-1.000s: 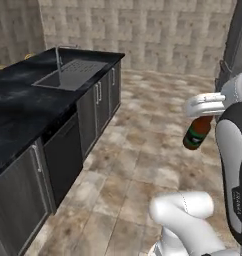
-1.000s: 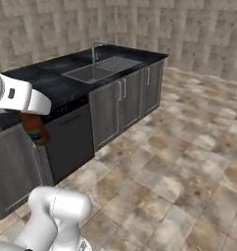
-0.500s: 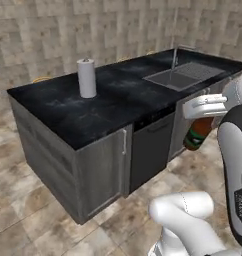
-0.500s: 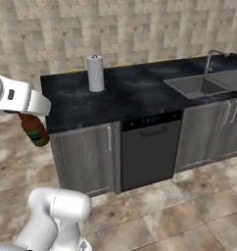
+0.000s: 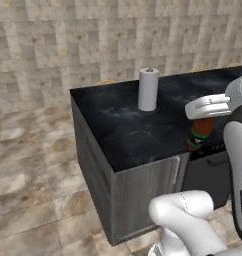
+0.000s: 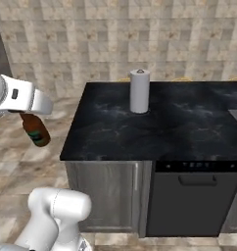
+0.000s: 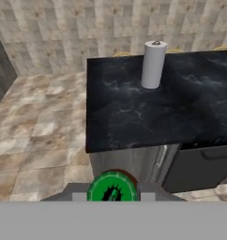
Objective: Move the drinks to the dining counter.
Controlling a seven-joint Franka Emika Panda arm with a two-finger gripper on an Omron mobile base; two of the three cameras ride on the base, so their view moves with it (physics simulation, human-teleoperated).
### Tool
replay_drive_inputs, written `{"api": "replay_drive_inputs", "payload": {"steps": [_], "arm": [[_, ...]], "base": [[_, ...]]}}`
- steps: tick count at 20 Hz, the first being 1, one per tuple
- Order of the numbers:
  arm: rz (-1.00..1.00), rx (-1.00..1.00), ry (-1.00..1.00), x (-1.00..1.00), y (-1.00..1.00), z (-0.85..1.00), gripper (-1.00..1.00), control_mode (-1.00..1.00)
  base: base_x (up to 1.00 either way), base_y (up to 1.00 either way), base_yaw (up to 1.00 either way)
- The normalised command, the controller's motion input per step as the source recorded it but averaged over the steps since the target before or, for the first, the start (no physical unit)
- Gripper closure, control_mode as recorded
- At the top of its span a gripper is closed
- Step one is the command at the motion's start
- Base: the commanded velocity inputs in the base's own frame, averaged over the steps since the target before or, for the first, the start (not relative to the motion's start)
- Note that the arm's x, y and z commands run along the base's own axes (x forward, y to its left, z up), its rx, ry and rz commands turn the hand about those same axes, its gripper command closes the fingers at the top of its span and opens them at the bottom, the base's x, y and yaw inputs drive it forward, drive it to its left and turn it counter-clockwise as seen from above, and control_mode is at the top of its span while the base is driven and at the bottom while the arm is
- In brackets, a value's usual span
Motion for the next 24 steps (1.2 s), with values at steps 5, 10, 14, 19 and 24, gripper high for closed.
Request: {"api": "replay_drive_inputs", "payload": {"steps": [5,10,14,19,24], "arm": [[0.0,0.0,0.0,0.0,0.0,0.0,1.0,1.0],[0.0,0.0,0.0,0.0,0.0,0.0,1.0,1.0],[0.0,0.0,0.0,0.0,0.0,0.0,1.0,1.0],[0.0,0.0,0.0,0.0,0.0,0.0,1.0,1.0],[0.0,0.0,0.0,0.0,0.0,0.0,1.0,1.0]], "base": [[1.0,-0.38,0.15],[1.0,-0.17,0.12],[1.0,0.0,0.07],[0.99,-0.03,0.11],[0.99,-0.17,0.2]]}}
